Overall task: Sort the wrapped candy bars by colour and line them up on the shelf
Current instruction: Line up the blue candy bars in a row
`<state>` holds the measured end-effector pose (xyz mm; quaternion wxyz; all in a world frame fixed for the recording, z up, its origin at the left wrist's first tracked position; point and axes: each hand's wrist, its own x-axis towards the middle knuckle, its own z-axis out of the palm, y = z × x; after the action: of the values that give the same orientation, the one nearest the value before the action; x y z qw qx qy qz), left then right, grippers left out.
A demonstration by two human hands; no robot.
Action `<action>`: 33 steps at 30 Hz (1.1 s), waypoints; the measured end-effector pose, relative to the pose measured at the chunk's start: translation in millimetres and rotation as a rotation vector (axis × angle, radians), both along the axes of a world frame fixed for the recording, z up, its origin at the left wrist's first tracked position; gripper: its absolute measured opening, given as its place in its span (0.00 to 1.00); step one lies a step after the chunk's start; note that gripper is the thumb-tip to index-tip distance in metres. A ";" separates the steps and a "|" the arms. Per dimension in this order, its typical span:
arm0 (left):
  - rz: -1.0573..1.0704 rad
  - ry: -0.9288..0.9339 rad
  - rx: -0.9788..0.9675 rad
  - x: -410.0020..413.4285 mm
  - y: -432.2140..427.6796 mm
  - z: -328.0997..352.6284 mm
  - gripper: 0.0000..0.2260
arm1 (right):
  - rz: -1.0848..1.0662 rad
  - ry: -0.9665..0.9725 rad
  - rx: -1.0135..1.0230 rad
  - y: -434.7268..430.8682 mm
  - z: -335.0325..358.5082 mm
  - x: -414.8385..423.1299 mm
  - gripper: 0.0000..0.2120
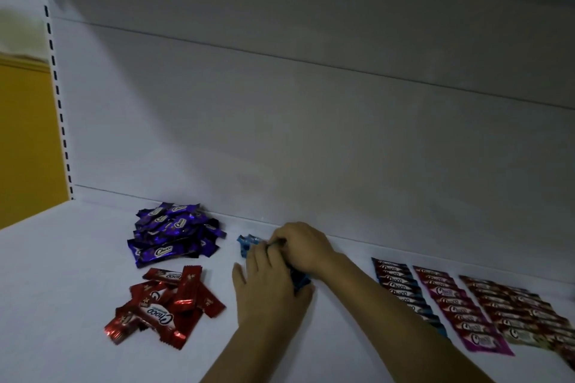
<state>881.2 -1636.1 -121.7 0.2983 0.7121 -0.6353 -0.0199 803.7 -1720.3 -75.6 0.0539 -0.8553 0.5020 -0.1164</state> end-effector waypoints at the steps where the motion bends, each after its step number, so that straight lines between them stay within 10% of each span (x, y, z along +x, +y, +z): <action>1: 0.010 -0.007 -0.013 0.1 -1.2 0.5 0.34 | 0.009 -0.009 0.018 3.3 2.2 -4.0 0.10; 5: 0.001 -0.031 0.078 0.9 -6.5 -3.1 0.43 | 0.049 -0.005 0.122 22.0 9.1 -26.4 0.12; 16: -0.072 -0.143 0.080 -1.9 -3.8 -2.0 0.24 | -0.039 -0.239 0.007 24.4 3.8 -7.6 0.10; 21: -0.111 -0.075 0.064 1.9 -4.3 -1.1 0.28 | -0.039 -0.224 0.399 21.5 16.1 14.6 0.25; 25: -0.116 -0.061 0.012 1.7 -5.4 -2.0 0.27 | -0.087 -0.081 0.198 32.8 18.5 -10.1 0.26; 33: -0.246 -0.340 0.000 1.0 -0.9 7.3 0.18 | -0.135 -0.402 0.253 66.2 18.9 -57.0 0.27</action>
<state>882.2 -1637.0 -114.4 0.1819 0.6221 -0.7588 0.0643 746.7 -1654.1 -56.8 0.2514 -0.7660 0.5476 -0.2240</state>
